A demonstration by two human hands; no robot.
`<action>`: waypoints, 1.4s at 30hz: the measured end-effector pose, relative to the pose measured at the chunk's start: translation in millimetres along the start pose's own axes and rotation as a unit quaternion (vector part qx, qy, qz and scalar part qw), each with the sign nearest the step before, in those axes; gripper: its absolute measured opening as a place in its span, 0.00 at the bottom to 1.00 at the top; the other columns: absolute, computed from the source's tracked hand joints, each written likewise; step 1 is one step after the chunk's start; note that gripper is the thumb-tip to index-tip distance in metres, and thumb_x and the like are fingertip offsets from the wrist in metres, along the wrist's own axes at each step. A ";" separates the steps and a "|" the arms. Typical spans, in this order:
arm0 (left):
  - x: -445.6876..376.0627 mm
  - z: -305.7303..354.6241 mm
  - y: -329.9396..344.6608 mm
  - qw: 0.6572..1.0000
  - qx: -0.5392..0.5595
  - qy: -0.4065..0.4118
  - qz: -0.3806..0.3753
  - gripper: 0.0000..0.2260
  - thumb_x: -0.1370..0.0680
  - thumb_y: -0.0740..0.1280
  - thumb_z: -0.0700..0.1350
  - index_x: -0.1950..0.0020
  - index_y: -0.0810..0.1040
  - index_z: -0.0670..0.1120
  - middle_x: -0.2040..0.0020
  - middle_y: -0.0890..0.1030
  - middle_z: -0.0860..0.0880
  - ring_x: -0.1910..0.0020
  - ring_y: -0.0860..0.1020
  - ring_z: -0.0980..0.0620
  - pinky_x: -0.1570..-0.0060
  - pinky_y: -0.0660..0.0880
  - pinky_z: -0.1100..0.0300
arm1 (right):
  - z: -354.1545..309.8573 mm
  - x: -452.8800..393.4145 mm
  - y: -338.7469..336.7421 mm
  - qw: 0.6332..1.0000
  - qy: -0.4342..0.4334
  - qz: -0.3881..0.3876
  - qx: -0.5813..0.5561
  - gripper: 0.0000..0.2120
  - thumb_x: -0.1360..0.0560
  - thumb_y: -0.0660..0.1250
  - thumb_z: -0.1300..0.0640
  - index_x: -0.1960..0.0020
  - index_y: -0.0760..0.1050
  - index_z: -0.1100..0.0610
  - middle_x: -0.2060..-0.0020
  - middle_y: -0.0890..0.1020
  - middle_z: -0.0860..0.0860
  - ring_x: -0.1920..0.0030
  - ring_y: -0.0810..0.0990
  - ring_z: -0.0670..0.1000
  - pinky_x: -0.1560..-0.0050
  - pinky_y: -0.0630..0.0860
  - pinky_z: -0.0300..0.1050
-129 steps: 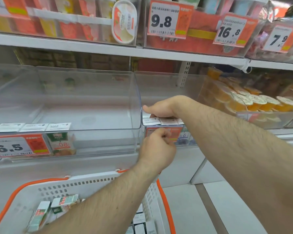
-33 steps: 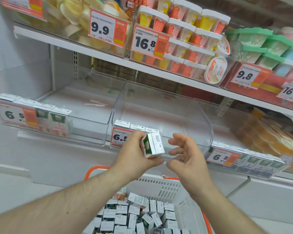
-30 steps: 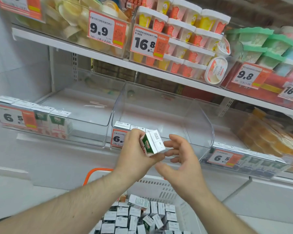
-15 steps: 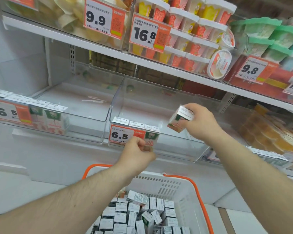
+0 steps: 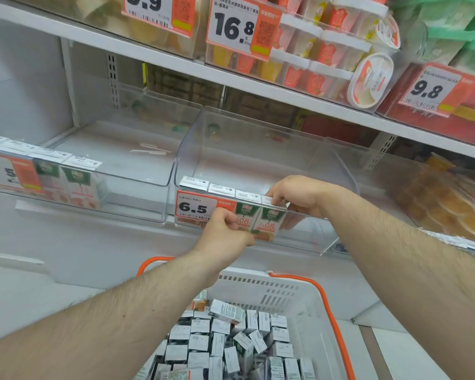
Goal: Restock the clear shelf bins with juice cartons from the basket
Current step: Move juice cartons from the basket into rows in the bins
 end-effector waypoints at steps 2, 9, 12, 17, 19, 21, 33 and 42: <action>-2.4 -0.3 -0.9 1.000 0.005 0.000 0.008 0.17 0.27 0.71 0.37 0.47 0.68 0.50 0.49 0.73 0.49 0.53 0.72 0.53 0.58 0.68 0.59 | -2.3 -2.2 1.0 1.000 -0.006 -0.001 0.011 0.15 0.25 0.59 0.65 0.49 0.84 0.58 0.57 0.87 0.57 0.55 0.86 0.58 0.47 0.82 0.56; -0.4 2.3 0.8 1.000 0.005 0.009 0.018 0.17 0.27 0.70 0.35 0.45 0.67 0.48 0.53 0.72 0.51 0.55 0.71 0.56 0.59 0.67 0.62 | -8.6 6.4 8.0 0.995 -0.013 -0.005 0.095 0.16 0.20 0.55 0.60 0.46 0.81 0.49 0.58 0.87 0.47 0.54 0.86 0.49 0.43 0.79 0.51; 1.3 1.9 -1.3 1.000 -0.015 0.012 0.008 0.18 0.26 0.70 0.36 0.43 0.68 0.48 0.50 0.73 0.51 0.53 0.72 0.56 0.60 0.68 0.62 | -11.4 12.1 8.8 0.987 -0.033 0.046 0.152 0.17 0.21 0.55 0.59 0.42 0.80 0.52 0.47 0.84 0.50 0.45 0.82 0.54 0.43 0.76 0.52; 9.9 -9.8 -8.2 0.986 -0.160 0.023 -0.032 0.16 0.26 0.71 0.39 0.43 0.70 0.49 0.48 0.74 0.49 0.56 0.74 0.52 0.61 0.74 0.59 | -8.2 57.5 19.2 0.839 -0.248 0.438 0.206 0.15 0.25 0.59 0.57 0.45 0.81 0.58 0.47 0.82 0.56 0.46 0.78 0.62 0.46 0.73 0.55; 15.1 -19.4 -11.0 0.971 -0.231 0.024 -0.056 0.15 0.26 0.71 0.40 0.43 0.71 0.49 0.48 0.75 0.50 0.56 0.76 0.52 0.61 0.74 0.60 | 3.1 76.8 43.9 0.796 -0.346 0.471 0.156 0.10 0.28 0.62 0.59 0.55 0.81 0.59 0.58 0.83 0.55 0.56 0.79 0.60 0.54 0.74 0.53; 19.9 -32.4 -12.4 0.951 -0.296 0.009 -0.088 0.13 0.26 0.71 0.41 0.44 0.73 0.48 0.50 0.77 0.50 0.55 0.77 0.52 0.59 0.74 0.60 | 22.2 72.3 71.5 0.826 -0.360 0.411 0.142 0.10 0.28 0.61 0.59 0.58 0.81 0.59 0.62 0.83 0.53 0.59 0.79 0.58 0.54 0.75 0.52; 26.3 -184.8 4.0 0.838 -0.492 -0.133 -0.195 0.10 0.22 0.64 0.42 0.41 0.77 0.45 0.47 0.77 0.48 0.52 0.74 0.50 0.55 0.70 0.60 | 183.8 -0.3 222.7 0.964 -0.039 -0.107 0.241 0.13 0.25 0.63 0.59 0.42 0.80 0.56 0.43 0.81 0.54 0.44 0.79 0.56 0.43 0.78 0.52; 26.1 -274.5 1.9 0.770 -0.575 -0.204 -0.189 0.25 0.27 0.63 0.60 0.34 0.72 0.50 0.37 0.74 0.46 0.40 0.72 0.45 0.44 0.75 0.51 | 252.5 1.9 262.0 0.883 -0.040 -0.132 0.448 0.45 0.32 0.72 0.43 0.23 0.54 0.51 0.24 0.55 0.59 0.26 0.59 0.61 0.27 0.57 0.59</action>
Point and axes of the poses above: each hand's wrist, its own x-axis away from the middle knuckle, its own y-axis out of the palm, z = x × y, the point moved 6 cm from there along -x, towards the middle knuckle
